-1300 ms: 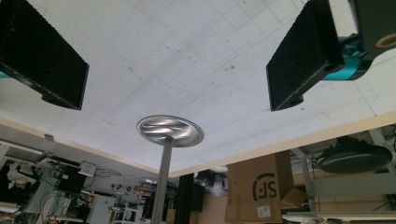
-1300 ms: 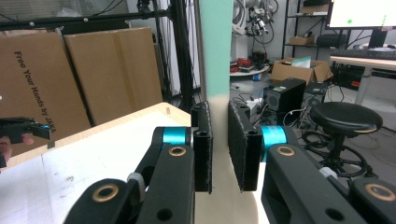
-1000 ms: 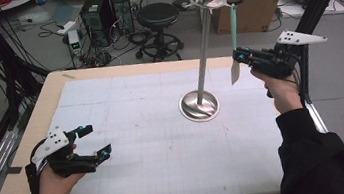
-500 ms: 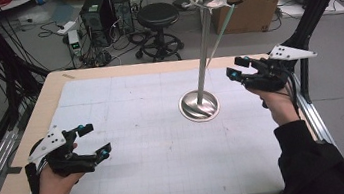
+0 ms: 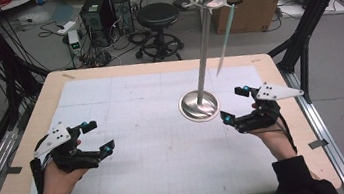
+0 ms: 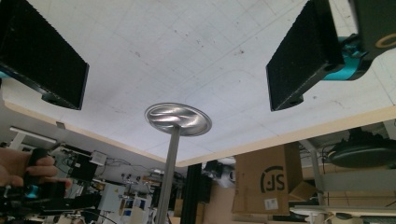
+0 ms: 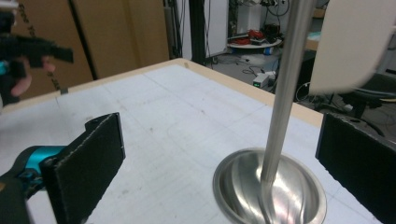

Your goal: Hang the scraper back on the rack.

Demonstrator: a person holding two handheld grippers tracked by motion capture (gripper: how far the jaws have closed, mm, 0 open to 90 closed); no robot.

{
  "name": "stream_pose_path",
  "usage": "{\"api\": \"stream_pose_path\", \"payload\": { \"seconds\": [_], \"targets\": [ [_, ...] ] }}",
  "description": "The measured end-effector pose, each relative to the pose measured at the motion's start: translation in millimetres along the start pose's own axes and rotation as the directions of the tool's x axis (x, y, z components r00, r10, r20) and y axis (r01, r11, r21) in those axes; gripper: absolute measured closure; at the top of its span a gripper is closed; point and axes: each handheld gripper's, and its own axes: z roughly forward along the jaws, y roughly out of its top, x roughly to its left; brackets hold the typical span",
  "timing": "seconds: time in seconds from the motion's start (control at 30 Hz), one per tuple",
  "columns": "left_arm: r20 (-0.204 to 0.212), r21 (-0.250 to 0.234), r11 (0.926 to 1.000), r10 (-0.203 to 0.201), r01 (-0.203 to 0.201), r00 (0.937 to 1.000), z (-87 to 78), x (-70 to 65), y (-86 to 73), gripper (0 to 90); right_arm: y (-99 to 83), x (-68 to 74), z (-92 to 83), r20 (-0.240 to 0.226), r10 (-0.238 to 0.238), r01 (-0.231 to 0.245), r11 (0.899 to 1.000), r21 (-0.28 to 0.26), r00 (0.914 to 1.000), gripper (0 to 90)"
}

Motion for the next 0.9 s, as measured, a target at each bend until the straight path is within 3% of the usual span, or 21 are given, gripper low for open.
{"api": "stream_pose_path", "payload": {
  "seconds": [0.17, 0.27, 0.37, 0.43, 0.5, 0.7, 0.9],
  "targets": [
    [-0.021, 0.005, 0.9995, 0.032, -0.031, 0.9993, 2.5, 2.6, -2.1, 6.3, -5.8, 6.2, -10.2, -0.001, -0.014, 0.014, 1.0, -0.01, 0.9999, 0.2],
    [-0.022, -0.004, 0.9999, 0.016, -0.016, 0.9996, 2.9, 6.1, -4.8, 6.3, -12.9, 5.9, -18.3, 0.001, -0.017, 0.017, 1.0, -0.016, 0.9999, 0.2],
    [-0.028, -0.002, 1.0, 0.009, -0.009, 0.9996, 4.4, 8.1, -6.8, 6.3, -26.2, 3.8, -27.4, 0.003, 0.019, -0.019, 0.999, -0.031, 0.9998, 0.2],
    [-0.025, -0.001, 0.9999, 0.012, -0.012, 0.9996, 5.3, 8.8, -7.4, 6.3, -40.0, 2.5, -34.1, 0.001, 0.061, -0.061, 0.996, -0.071, 0.9981, 0.2],
    [-0.024, -0.009, 0.9999, 0.013, -0.013, 0.9996, 6.0, 8.5, -7.2, 6.3, -50.8, -2.5, -36.5, -0.013, 0.104, -0.104, 0.994, -0.044, 0.9945, 0.2],
    [-0.024, -0.019, 0.9997, 0.014, -0.014, 0.9996, 5.8, 9.2, -6.9, 6.3, -62.6, -8.8, -46.6, 0.014, 0.128, -0.126, 0.99, -0.061, 0.9917, 0.3],
    [-0.03, -0.003, 0.9998, 0.017, -0.017, 0.9994, 7.2, 10.9, -9.4, 6.3, -66.8, -9.7, -40.2, 0.009, 0.126, -0.126, 0.991, -0.042, 0.992, 0.3]
  ]
}}
